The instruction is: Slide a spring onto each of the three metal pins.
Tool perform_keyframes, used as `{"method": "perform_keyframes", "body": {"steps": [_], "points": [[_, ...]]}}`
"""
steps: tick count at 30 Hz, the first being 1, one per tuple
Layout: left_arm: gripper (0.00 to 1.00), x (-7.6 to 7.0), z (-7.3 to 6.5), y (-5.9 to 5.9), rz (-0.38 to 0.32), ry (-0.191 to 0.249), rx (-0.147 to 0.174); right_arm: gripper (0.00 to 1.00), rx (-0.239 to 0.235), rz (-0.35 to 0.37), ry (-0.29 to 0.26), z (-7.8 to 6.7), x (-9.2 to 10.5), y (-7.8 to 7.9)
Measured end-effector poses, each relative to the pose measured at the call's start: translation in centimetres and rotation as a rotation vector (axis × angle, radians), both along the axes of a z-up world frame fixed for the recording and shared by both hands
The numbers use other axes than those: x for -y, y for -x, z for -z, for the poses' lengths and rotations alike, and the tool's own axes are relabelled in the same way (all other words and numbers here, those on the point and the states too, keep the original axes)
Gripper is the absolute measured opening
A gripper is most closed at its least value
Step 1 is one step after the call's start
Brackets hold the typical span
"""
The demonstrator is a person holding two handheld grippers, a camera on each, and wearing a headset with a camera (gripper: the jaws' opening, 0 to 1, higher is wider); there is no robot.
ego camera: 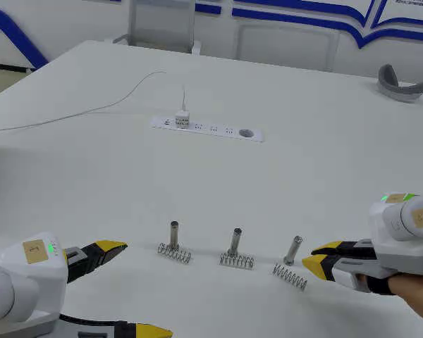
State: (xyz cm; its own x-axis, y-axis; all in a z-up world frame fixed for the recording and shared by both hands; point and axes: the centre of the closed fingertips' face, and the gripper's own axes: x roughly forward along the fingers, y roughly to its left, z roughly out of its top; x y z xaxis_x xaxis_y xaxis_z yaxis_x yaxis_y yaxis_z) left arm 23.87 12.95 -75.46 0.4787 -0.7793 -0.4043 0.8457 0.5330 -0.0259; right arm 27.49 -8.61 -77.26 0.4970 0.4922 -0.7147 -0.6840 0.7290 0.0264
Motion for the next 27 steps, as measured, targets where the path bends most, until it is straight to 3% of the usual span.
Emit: {"method": "perform_keyframes", "body": {"steps": [10, 20, 27], "points": [[0.88, -0.1, 0.0, 0.0, 0.005, -0.007, 0.003, 0.14, -0.039, -0.141, 0.088, 1.9, -0.7, 0.7], [0.88, -0.2, 0.0, 0.0, 0.005, -0.009, 0.004, 0.14, -0.081, -0.213, 0.149, 2.7, -0.6, 0.4], [0.88, -0.1, 0.0, 0.1, 0.005, -0.008, 0.003, 0.13, -0.112, -0.231, 0.163, 3.4, -0.5, 0.6]]}}
